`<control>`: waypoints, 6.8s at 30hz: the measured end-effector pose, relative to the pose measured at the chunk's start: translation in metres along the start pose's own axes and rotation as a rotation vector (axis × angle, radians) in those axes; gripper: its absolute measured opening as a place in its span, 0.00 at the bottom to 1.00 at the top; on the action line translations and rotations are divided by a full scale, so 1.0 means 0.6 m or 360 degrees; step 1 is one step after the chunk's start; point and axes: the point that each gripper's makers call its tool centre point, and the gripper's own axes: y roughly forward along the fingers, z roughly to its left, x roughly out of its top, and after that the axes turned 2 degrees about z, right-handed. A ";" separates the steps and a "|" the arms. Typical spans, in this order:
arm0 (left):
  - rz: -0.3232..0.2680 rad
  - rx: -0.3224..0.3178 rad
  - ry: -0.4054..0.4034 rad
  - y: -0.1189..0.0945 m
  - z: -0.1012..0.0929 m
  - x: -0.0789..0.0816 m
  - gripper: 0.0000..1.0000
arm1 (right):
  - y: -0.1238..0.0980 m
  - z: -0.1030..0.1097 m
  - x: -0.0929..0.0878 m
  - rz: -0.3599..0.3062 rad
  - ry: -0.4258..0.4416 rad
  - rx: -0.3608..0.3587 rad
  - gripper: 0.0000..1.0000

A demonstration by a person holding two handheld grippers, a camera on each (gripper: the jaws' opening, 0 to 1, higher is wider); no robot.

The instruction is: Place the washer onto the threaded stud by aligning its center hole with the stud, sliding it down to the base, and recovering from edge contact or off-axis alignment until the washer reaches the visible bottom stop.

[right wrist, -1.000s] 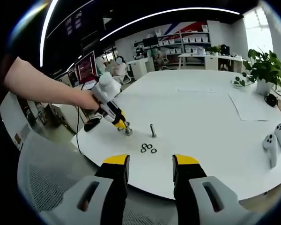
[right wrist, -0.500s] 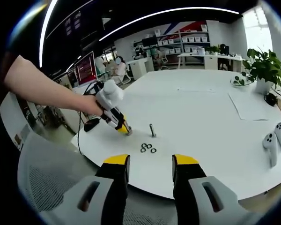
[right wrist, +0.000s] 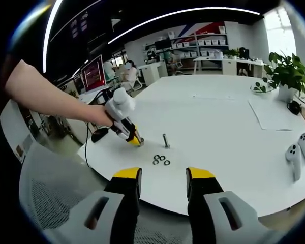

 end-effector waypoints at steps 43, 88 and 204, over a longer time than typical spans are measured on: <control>0.0068 0.0089 -0.0204 -0.006 0.067 -0.070 0.20 | 0.001 -0.001 -0.001 0.0003 0.0002 -0.0002 0.37; 0.0155 -0.0032 -0.0261 -0.007 0.038 -0.101 0.20 | 0.000 -0.005 -0.003 0.0015 0.0004 -0.0023 0.37; -0.0134 0.0001 -0.0047 -0.114 0.035 0.006 0.19 | 0.003 -0.001 -0.007 0.0037 -0.0019 -0.0003 0.36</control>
